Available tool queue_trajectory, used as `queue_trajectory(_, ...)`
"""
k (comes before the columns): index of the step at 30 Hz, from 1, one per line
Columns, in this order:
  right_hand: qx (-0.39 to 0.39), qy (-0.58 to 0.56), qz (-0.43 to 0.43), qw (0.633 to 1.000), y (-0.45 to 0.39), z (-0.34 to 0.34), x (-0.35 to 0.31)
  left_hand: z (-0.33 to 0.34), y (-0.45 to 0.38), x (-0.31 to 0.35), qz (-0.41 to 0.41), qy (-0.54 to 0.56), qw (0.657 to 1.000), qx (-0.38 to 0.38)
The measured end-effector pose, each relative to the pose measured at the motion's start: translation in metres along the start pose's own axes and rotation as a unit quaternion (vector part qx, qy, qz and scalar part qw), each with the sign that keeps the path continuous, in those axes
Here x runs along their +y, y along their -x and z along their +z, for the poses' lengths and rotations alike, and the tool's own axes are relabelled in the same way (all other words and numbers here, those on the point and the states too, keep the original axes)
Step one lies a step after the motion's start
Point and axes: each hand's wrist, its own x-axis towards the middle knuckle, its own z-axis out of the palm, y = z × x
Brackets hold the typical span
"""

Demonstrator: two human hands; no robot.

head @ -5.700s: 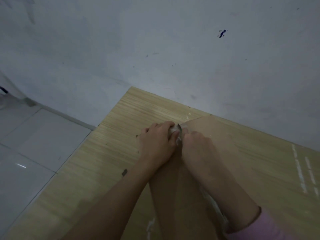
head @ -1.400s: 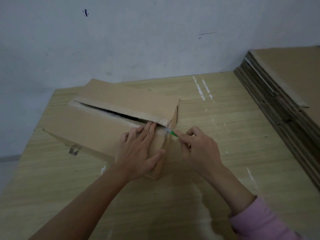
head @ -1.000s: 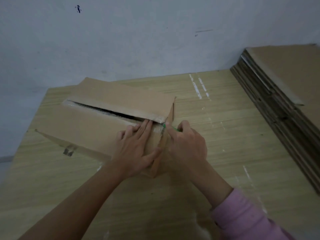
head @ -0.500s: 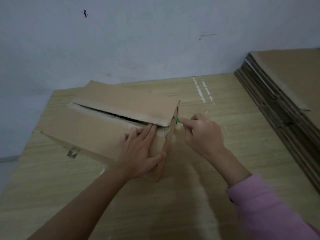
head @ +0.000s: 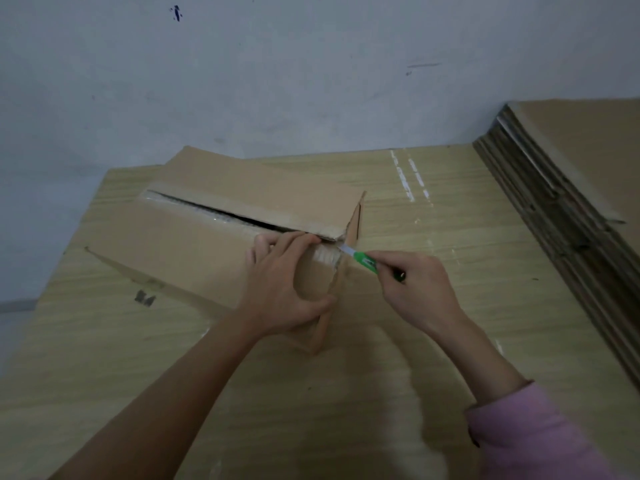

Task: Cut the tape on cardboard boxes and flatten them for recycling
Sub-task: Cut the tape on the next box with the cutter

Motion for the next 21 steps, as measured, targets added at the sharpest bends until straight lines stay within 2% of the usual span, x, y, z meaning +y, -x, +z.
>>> queue_trajectory(10, -0.083, 0.008, -0.005, 0.997, -0.019, 0.000, -0.009, 0.001, 0.000, 0.000, 0.005, 0.006, 1.000, 0.016)
queue_trajectory(16, -0.140, 0.085, -0.010, 0.986, -0.023, -0.017, -0.018, 0.000, 0.001, -0.002, 0.019, 0.012, 0.999, 0.027)
queue_trajectory(21, -0.135, 0.035, 0.011, 0.990, -0.029, -0.009, -0.020, 0.000, -0.001, -0.001, 0.032, -0.011, 0.999, 0.013)
